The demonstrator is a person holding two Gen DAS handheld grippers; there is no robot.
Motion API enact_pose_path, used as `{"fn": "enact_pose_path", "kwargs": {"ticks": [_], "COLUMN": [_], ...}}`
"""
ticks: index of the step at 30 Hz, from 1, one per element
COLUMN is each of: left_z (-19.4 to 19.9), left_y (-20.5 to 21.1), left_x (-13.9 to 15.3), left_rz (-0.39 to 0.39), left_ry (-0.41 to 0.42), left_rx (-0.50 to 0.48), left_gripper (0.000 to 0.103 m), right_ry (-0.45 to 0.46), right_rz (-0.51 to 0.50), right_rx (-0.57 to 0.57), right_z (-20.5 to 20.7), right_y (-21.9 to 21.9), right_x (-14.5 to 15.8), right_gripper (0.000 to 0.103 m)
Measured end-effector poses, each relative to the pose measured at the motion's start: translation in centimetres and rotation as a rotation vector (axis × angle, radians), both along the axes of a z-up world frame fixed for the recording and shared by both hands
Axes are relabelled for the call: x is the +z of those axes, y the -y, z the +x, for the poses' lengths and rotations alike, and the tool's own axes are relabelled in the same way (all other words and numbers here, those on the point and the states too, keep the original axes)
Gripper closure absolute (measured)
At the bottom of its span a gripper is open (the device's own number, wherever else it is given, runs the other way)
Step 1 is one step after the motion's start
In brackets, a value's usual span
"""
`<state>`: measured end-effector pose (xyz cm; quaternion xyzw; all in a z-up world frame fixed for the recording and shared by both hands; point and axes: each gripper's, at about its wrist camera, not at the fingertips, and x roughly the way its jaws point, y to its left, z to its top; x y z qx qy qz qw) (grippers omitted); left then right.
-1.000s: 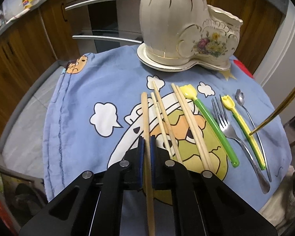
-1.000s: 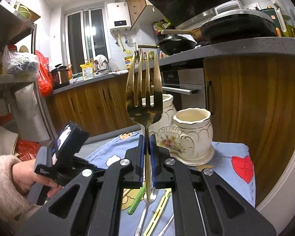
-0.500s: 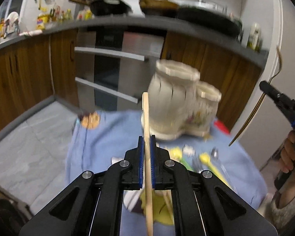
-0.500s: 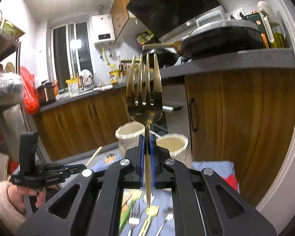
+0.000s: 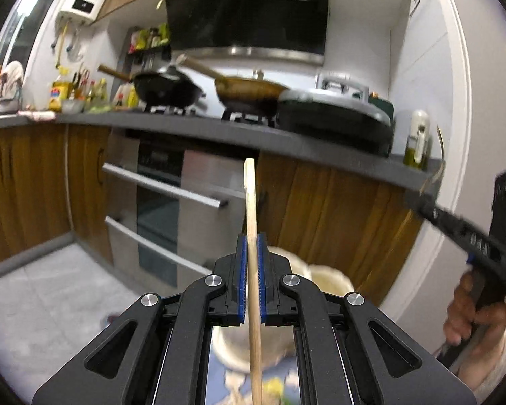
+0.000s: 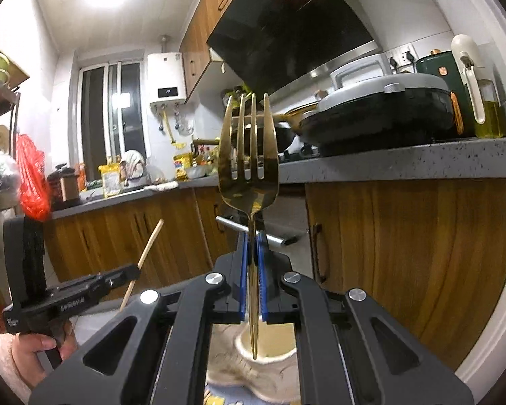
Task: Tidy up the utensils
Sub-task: 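Carry the chopstick to the tall cup with the left gripper while the right carries the fork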
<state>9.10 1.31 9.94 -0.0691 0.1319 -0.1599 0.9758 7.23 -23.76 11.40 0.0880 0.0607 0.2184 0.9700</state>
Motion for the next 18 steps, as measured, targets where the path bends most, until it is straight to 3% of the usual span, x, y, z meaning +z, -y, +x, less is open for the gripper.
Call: {"fn": "enact_pose_path", "kwargs": {"ticks": [6,11,18], "left_z": [3.8,6.5,7.6], "left_y": [2.2,4.0,4.2], "left_x": [2.7,2.5,-0.4], "left_rz": [-0.015,0.013,0.055], "left_ry": [0.121,0.183,0.139], "left_rx": [0.025,0.086,0.119], "left_gripper": [0.097,0.097,0.097], "right_ry": [-0.014,-0.084,-0.16], "right_rz": [0.043,0.046,0.018], "right_rx": [-0.031,-0.038,-0.005], "right_z": [1.9,3.4,4.9], "right_y": [1.0,0.9,0.4], "right_x": [-1.1,-3.2,-5.0], "right_gripper": [0.097,0.097,0.097]}}
